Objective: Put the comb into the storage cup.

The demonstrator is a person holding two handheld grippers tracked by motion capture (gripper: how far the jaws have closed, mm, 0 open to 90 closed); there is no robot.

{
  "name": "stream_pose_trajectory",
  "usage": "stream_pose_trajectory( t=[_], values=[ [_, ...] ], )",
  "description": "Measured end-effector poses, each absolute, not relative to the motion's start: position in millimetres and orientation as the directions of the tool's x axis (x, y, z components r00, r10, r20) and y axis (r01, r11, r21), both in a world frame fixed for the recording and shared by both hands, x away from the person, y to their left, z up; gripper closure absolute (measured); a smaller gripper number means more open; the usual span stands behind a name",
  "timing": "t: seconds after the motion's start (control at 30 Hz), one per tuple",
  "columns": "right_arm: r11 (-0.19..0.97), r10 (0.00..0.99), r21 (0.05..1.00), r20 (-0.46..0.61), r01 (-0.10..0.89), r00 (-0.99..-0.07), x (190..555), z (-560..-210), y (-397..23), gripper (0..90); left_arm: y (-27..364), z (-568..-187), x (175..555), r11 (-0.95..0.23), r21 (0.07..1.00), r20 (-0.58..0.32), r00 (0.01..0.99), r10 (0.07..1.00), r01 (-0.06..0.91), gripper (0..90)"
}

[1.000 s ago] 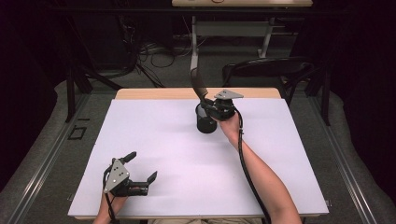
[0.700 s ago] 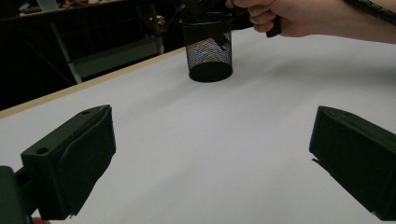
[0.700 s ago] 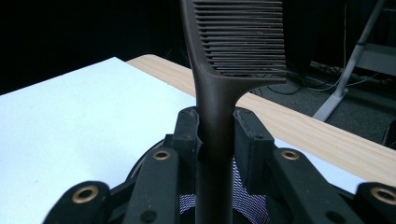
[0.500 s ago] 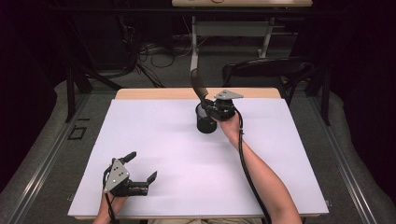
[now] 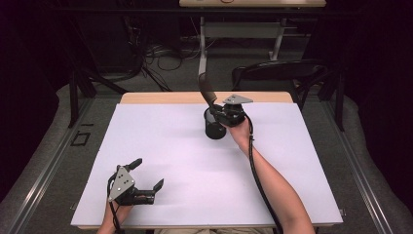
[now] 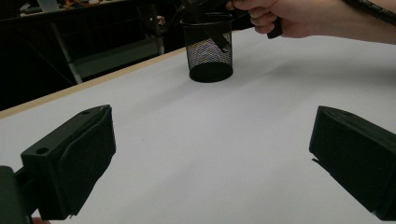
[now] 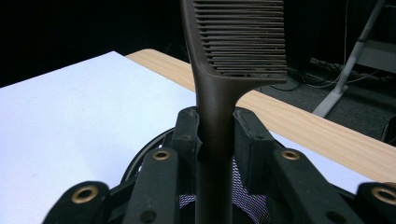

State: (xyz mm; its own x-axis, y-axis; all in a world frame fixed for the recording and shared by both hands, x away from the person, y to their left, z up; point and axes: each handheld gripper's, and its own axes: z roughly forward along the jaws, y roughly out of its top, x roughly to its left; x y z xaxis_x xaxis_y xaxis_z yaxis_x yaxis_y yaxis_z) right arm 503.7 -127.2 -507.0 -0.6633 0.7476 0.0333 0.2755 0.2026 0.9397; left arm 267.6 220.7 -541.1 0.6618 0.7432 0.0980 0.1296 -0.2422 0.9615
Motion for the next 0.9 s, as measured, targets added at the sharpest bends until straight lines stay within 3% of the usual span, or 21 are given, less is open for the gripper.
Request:
stream_pose_trajectory(
  t=[0.33,0.73,0.9],
  values=[
    [0.238,0.745,0.931,0.008,0.277,-0.667,501.3,-508.3,-127.1,71.1,220.7,-541.0,267.5,-0.243,0.961,0.099,0.662,0.743,0.130,0.4],
    [0.284,0.747,0.894,0.021,0.347,-0.664,491.9,-499.3,-132.0,36.2,220.5,-540.9,267.7,-0.249,0.960,0.103,0.664,0.741,0.129,0.5],
    [0.293,0.729,0.884,0.039,0.363,-0.684,487.9,-495.6,-135.2,27.2,220.3,-541.0,267.9,-0.247,0.960,0.101,0.663,0.742,0.130,0.5]
  ],
)
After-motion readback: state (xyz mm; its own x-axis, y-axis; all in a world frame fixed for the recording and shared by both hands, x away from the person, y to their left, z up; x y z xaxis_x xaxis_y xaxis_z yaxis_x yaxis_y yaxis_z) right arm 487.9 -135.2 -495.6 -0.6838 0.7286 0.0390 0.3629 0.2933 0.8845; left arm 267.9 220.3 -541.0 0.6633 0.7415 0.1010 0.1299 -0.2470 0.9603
